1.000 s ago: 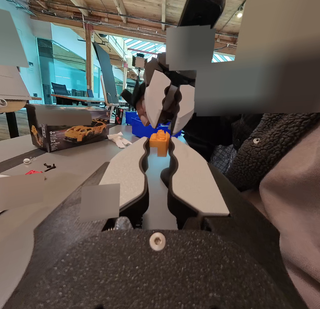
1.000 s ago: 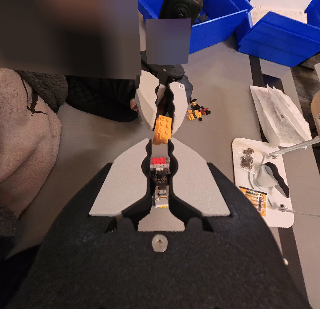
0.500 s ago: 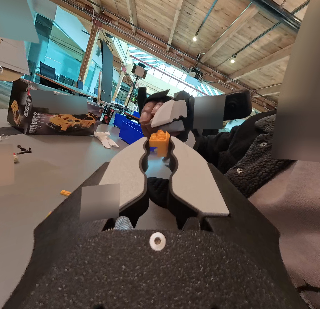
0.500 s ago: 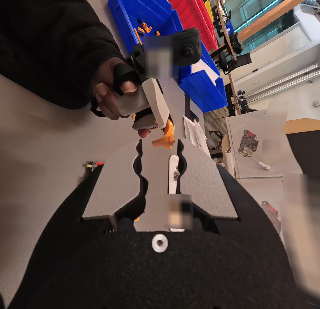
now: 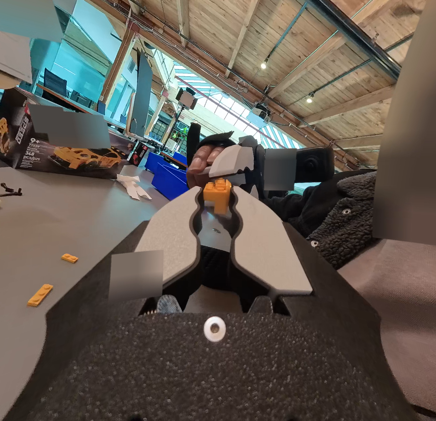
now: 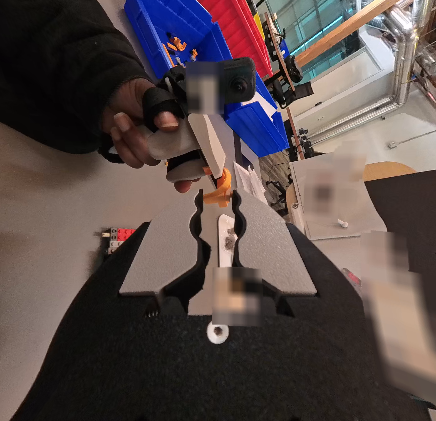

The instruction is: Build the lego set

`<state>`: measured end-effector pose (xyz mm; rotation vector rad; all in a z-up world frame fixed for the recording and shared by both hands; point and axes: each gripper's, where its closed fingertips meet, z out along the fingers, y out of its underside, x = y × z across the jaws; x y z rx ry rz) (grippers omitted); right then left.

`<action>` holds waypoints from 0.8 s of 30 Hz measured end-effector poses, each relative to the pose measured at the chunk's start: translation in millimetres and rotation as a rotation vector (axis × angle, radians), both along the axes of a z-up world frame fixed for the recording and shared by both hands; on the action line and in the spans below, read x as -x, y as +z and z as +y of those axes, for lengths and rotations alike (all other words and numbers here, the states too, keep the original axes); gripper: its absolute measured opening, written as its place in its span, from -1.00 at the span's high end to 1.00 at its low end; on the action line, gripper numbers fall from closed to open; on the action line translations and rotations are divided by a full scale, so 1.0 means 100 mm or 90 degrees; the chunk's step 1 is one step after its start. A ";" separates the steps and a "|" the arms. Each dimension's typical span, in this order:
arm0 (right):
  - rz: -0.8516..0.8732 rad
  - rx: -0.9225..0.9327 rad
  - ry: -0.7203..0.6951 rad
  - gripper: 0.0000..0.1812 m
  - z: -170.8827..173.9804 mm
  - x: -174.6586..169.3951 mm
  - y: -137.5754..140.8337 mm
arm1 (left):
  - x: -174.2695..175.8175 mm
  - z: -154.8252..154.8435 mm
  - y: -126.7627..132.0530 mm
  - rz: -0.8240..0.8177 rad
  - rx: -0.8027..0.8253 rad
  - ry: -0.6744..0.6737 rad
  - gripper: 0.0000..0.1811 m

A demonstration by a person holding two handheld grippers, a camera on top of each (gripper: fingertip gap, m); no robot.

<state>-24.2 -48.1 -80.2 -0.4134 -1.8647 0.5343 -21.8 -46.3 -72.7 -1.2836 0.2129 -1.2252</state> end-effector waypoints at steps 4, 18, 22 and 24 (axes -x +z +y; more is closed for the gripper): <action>-0.004 0.014 0.006 0.74 0.00 -0.02 -0.01 | -0.01 0.00 0.00 -0.022 0.018 -0.015 0.77; -0.012 0.030 0.019 0.76 -0.02 -0.06 -0.06 | -0.06 0.01 -0.04 -0.083 0.079 -0.080 0.77; -0.011 0.044 0.011 0.76 0.00 -0.05 -0.08 | -0.05 0.02 -0.07 -0.082 0.083 -0.081 0.77; -0.005 0.063 0.004 0.76 0.00 -0.05 -0.08 | -0.05 0.03 -0.07 -0.077 0.080 -0.080 0.77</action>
